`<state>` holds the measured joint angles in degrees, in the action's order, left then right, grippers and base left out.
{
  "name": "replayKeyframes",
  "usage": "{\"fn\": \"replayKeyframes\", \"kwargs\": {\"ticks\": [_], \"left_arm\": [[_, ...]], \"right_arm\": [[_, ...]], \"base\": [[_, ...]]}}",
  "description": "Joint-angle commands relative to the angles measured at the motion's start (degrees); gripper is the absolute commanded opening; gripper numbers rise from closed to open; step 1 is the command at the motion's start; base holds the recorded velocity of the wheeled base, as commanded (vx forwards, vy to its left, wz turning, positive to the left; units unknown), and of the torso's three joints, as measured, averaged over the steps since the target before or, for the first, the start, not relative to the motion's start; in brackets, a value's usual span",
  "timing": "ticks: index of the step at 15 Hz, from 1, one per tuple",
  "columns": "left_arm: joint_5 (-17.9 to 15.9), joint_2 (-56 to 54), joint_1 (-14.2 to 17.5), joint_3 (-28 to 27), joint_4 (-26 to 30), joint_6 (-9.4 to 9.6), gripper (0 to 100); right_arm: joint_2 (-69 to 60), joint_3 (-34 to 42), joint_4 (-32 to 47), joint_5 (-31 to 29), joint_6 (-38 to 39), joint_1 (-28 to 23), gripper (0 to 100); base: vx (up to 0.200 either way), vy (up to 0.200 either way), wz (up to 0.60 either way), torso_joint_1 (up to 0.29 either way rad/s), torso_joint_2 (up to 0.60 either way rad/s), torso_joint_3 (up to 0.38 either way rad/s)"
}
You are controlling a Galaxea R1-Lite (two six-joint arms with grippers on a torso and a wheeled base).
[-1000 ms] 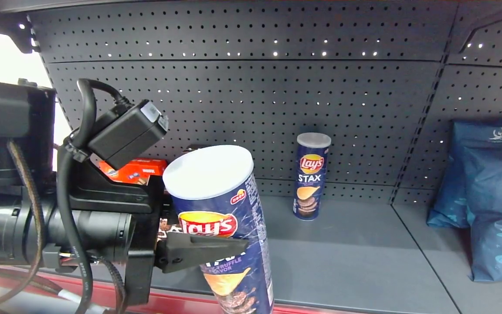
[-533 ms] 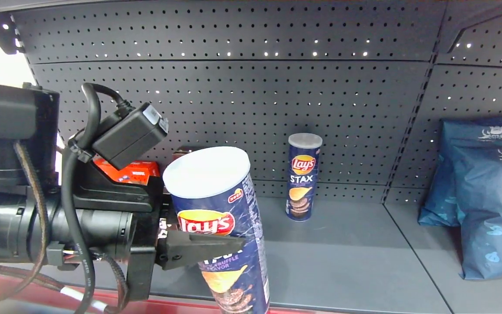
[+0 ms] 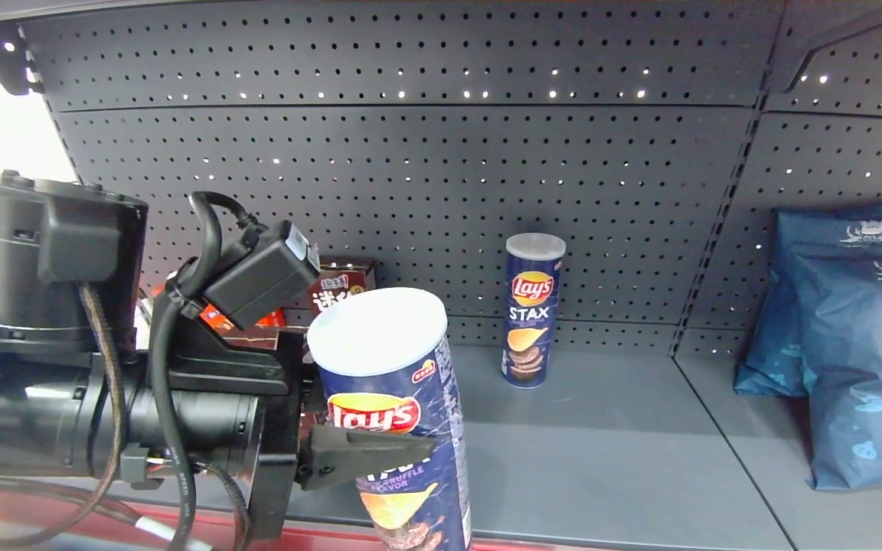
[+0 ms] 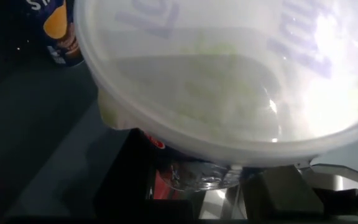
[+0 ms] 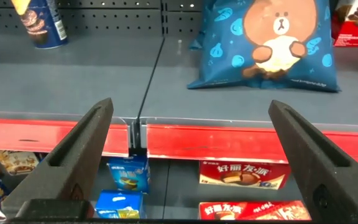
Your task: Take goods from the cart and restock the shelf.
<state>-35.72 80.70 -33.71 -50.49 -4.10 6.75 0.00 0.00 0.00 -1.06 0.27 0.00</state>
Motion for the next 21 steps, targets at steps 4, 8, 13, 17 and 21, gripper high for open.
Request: {"fn": "replayKeyframes", "kwargs": {"ticks": [4,8,13,17,21], "left_arm": [[0.0,3.6,1.2,-1.4,-0.7,0.63,0],[0.0,5.3,2.2,-3.5,-1.0,0.81,0],[-0.1,5.3,2.8,-3.4,-1.0,0.81,0],[-0.1,5.2,2.8,-2.7,-1.0,0.81,0],[-0.1,4.9,2.8,-2.1,-1.0,0.81,0]], "right_arm": [[0.0,0.0,0.0,0.0,-0.1,0.0,100],[0.0,0.0,0.1,0.1,-0.1,0.0,100],[0.0,0.0,0.0,0.0,0.0,0.0,100],[1.3,-0.2,0.3,-0.2,-0.4,-0.2,100],[16.4,-18.0,-1.1,0.8,6.9,2.6,100]], "base": [[0.000,0.000,0.00,0.000,0.00,0.000],[0.000,0.000,-0.15,0.001,0.00,0.001],[0.000,0.000,0.00,0.000,0.00,0.000],[0.000,0.000,0.00,0.000,0.00,0.000],[0.000,0.000,0.00,0.000,0.00,0.000]]}}
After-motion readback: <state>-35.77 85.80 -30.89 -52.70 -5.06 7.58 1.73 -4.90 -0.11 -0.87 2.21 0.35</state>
